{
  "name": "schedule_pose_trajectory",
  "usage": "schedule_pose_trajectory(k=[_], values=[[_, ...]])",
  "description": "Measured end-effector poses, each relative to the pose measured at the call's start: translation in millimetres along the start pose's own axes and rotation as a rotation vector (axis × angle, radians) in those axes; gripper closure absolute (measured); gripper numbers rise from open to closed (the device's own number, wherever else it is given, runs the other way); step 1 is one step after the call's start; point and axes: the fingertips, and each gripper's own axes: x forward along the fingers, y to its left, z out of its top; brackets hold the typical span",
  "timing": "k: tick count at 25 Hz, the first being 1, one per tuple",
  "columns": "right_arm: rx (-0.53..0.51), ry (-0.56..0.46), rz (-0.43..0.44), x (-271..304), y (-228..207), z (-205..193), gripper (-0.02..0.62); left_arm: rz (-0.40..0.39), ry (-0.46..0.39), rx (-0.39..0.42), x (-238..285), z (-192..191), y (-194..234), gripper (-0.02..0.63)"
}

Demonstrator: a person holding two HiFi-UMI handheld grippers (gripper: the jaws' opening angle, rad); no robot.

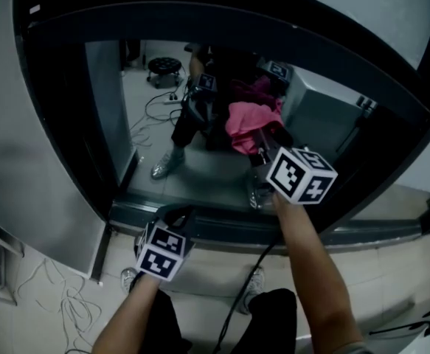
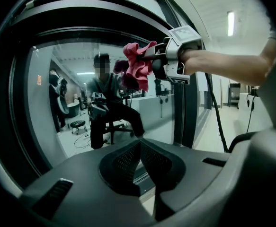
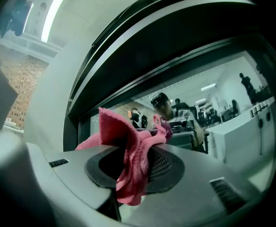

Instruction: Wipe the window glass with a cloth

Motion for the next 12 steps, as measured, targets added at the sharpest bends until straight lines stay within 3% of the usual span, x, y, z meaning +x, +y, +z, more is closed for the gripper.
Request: schedule_pose_trajectory(k=[12], values=[[0.017, 0.048, -0.152, -53.6, -81.0, -37.4, 0.508, -0.069, 0.024, 0.003, 29.4, -8.9, -38.8, 0.601]])
